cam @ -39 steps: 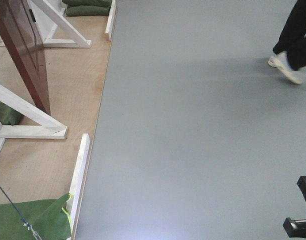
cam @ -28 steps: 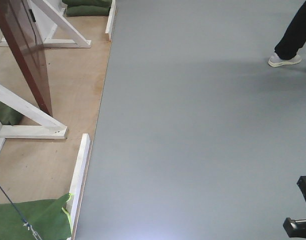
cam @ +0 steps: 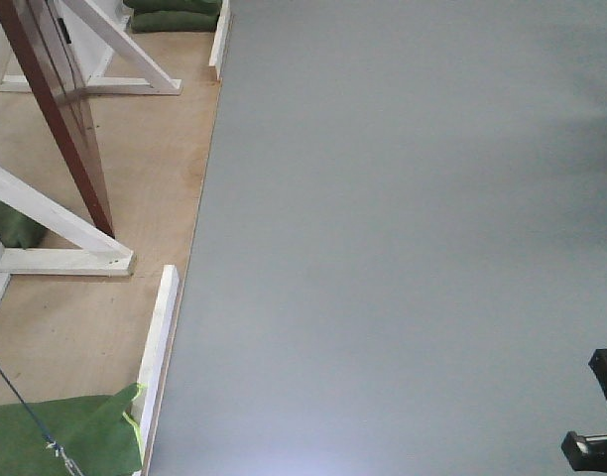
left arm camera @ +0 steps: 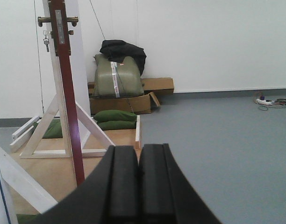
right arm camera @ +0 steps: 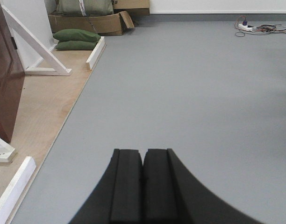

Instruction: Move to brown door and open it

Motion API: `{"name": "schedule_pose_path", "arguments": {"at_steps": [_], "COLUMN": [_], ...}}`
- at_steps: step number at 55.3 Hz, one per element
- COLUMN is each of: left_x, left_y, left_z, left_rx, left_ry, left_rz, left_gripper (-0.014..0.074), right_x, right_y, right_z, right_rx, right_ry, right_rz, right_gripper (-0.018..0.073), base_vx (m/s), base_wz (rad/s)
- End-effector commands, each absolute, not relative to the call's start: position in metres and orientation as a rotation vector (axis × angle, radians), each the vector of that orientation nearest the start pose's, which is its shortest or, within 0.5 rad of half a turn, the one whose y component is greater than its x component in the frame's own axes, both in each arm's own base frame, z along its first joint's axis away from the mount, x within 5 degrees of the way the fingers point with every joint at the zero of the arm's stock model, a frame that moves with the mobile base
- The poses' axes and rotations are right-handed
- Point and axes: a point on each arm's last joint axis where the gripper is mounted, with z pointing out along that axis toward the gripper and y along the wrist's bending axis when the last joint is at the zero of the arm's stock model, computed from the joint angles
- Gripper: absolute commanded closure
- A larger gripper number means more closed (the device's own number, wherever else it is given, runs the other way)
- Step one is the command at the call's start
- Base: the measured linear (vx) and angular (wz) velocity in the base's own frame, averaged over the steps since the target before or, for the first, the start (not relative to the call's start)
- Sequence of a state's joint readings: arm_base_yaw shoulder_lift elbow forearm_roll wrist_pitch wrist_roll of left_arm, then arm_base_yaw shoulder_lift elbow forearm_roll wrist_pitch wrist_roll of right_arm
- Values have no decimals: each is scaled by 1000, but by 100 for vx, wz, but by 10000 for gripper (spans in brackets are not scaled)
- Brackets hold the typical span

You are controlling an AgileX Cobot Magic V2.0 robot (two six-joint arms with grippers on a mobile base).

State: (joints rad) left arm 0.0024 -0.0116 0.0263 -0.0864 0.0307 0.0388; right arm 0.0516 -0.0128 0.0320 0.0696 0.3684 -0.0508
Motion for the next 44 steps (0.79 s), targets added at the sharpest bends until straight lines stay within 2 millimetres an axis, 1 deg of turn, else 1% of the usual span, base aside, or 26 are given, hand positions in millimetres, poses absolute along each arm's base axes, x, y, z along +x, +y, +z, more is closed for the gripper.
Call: {"name": "schedule_pose_path", "arguments": {"at_steps": [1, 22, 44], "left_x": [54, 54, 54], "left_y": [0, 0, 0], "left_z": [216, 216, 216], "left_rx": [-42, -42, -42], "left_ry": [1415, 1415, 1415], "left_rz": [-38, -38, -38], "left_gripper": [460, 460, 460], "right_x": [54, 54, 54], "right_y": [5, 5, 5], "right_z": [176, 176, 176], "right_rx": [-56, -56, -56], "right_ry": [1791, 1791, 1792], "right_rz": [60, 60, 60], "right_gripper": [559, 559, 559], "base_vx": [0, 4, 15], "base_wz": [1, 2, 8]}}
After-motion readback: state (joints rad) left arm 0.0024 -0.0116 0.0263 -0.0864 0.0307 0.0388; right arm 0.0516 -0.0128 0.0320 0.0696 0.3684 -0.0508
